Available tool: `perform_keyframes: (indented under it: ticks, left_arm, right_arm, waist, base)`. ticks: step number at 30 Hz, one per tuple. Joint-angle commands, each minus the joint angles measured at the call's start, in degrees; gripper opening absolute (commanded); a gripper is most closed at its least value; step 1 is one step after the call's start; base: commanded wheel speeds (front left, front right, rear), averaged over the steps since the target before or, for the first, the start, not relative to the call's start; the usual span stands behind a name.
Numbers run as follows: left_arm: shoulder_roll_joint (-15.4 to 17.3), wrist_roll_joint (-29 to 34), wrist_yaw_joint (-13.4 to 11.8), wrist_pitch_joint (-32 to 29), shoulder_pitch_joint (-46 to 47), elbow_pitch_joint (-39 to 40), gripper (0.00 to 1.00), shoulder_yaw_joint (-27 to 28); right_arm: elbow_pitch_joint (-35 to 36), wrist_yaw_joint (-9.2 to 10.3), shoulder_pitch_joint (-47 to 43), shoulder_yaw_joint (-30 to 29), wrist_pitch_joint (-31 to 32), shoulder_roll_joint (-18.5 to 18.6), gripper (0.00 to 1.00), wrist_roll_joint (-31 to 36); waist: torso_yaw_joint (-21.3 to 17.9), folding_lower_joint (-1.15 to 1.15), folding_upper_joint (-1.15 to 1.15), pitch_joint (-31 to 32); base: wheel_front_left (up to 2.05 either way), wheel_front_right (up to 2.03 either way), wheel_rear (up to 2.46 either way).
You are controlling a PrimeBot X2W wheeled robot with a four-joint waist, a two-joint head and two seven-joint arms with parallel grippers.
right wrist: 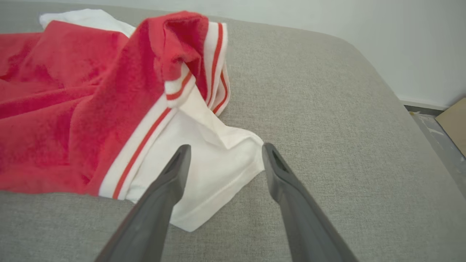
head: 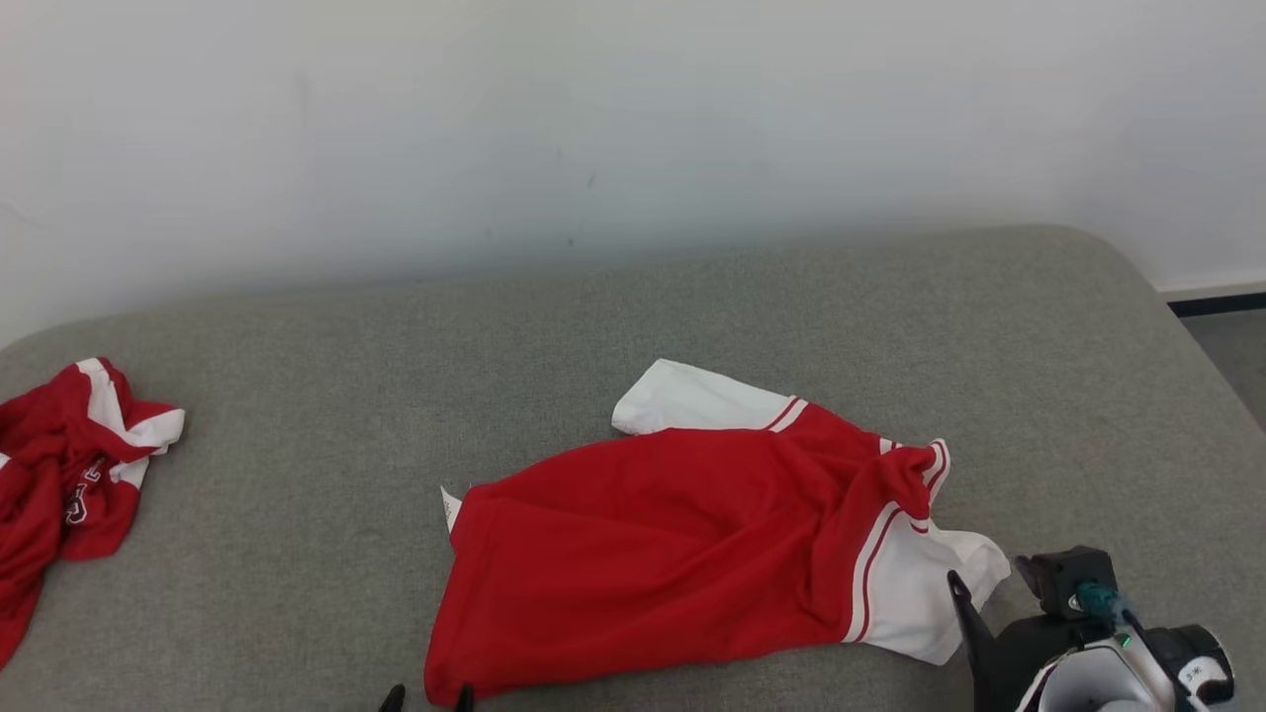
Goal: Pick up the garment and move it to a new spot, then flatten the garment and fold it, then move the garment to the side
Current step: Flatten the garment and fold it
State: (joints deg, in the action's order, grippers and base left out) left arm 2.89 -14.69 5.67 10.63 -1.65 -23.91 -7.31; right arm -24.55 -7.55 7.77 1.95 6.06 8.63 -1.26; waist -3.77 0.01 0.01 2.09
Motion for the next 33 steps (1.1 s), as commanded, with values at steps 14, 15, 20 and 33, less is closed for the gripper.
perform_keyframes:
  ticks: [14, 15, 20, 33]
  left_arm:
    - [0.5, -0.2, 0.4, 3.0, 10.9, -10.3, 1.0, -1.3]
    - [0.6, -0.1, 0.5, 3.1, 11.4, -10.8, 1.0, -1.5]
    - [0.9, 0.1, 0.9, 3.3, 12.9, -13.0, 1.0, -2.9]
    - [1.4, -3.1, 1.9, 3.6, 11.3, -16.6, 0.0, -8.9]
  right_arm:
    - [-15.7, 0.13, 12.9, 1.8, 2.4, 5.8, 1.0, -2.1]
    - [-16.6, 0.14, 13.6, 1.9, 2.0, 5.7, 1.0, -2.3]
    - [-20.6, 0.13, 16.3, 3.1, 0.2, 6.0, 1.0, -2.3]
    - [-28.5, 0.15, 16.5, 5.9, 0.4, 6.5, 0.0, -7.4]
  waist:
    - [1.1, -0.01, -0.01, -9.5]
    - [1.4, -0.01, -0.01, -9.9]
    - [2.2, -0.01, -0.01, -11.4]
    - [1.5, -0.01, -0.01, -9.4]
  base:
    - [0.0, 0.0, 0.0]
    - [0.0, 0.0, 0.0]
    - [0.0, 0.0, 0.0]
    - [0.0, 0.0, 0.0]
